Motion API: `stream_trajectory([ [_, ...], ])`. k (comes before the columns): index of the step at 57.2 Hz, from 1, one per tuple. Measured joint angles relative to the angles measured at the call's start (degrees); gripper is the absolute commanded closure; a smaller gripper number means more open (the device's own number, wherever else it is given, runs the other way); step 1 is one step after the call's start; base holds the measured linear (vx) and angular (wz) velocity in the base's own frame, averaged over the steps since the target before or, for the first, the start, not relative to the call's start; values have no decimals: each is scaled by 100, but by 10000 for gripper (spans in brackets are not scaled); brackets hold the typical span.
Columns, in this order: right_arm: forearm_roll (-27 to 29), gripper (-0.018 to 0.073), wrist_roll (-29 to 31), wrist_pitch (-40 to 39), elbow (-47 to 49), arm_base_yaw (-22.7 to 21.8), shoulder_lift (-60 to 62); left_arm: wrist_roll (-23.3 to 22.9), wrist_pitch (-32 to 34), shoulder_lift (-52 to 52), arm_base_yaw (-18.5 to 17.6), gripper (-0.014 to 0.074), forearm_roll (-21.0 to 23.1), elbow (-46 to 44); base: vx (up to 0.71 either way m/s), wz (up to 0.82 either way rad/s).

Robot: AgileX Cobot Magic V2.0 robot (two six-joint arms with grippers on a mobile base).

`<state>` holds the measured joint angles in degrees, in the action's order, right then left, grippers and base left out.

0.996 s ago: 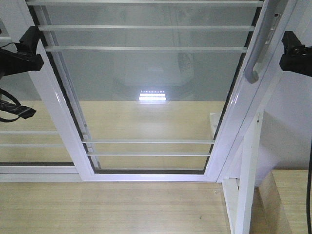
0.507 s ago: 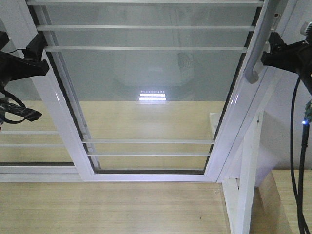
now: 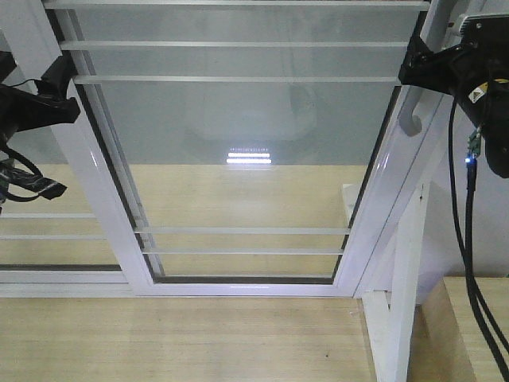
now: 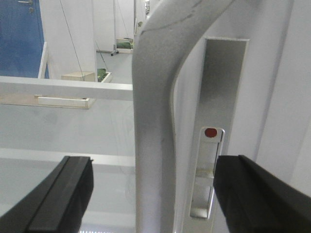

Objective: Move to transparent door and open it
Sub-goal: 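Close the right gripper around the vertical silver handle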

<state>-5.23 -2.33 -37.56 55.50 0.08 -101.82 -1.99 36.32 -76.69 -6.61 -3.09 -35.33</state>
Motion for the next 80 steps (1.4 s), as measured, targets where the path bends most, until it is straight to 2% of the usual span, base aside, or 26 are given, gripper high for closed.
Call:
stream_trajectory([
  [14,0,-1,-30,-2,325,0,-343,0,-10,0,0,6,0,0,0,0],
  [39,0,-1,-27,-81,351,0,-472,0,-16,-148,0,6,0,0,0,0],
  [50,5,-1,233,-144,351,0,-472,0,-16,-148,0,6,0,0,0,0],
  [80,5,28,334,-310,494,0,-662,0,-16,-148,0,6,0,0,0,0],
])
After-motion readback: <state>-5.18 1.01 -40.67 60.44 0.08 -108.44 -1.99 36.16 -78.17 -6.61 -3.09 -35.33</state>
